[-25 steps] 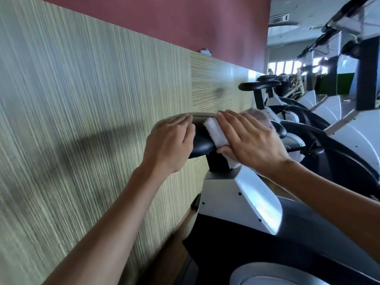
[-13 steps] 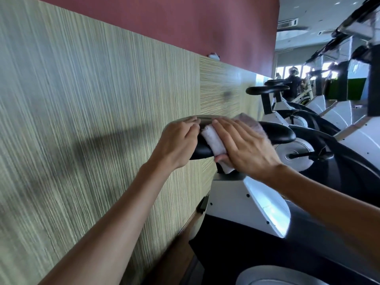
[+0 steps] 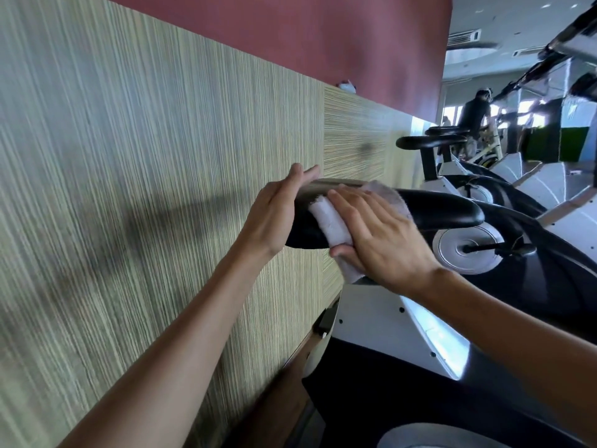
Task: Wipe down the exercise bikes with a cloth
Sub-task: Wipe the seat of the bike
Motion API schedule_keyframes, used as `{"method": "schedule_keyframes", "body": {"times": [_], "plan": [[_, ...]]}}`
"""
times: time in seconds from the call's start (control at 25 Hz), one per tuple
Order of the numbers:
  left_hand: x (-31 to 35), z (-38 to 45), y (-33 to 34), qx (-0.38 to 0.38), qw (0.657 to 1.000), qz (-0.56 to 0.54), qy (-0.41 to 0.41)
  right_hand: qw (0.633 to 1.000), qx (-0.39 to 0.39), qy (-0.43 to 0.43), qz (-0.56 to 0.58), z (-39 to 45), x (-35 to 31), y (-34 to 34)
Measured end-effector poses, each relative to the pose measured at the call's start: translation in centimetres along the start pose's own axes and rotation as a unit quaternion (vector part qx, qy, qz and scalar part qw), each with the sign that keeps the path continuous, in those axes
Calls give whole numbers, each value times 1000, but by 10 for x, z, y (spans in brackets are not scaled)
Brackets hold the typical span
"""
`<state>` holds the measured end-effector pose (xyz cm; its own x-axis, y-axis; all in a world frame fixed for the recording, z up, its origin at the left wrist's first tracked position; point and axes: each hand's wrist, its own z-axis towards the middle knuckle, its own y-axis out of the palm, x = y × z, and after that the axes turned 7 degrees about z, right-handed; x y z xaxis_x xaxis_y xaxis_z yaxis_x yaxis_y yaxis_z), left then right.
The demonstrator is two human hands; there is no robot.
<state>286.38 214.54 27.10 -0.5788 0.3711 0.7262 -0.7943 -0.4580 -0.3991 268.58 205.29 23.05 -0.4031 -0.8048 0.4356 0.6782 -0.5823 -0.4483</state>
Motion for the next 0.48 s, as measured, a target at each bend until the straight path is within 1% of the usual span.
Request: {"method": "schedule_keyframes", "body": {"times": [0.12,0.16,0.28,0.32,0.44,0.48], "plan": [[0,-1,-1,35,999,-34,6,998,15,-59,36,20,-17,6],[0,-2,-2,37,999,-36,3,997,7,-60,43,20,-12,5],[-2,-3,-5,13,999,-41,7,996,-61,5,58,7,12,-11],[-3,-3,-5,10,999,-38,9,995,-74,28,62,4,15,-15],[-3,-3,-3,23,998,-56,24,986,-71,114,95,17,-3,-14],[-2,-3,-3,27,997,-63,29,977,-87,152,119,31,-12,-11]]}}
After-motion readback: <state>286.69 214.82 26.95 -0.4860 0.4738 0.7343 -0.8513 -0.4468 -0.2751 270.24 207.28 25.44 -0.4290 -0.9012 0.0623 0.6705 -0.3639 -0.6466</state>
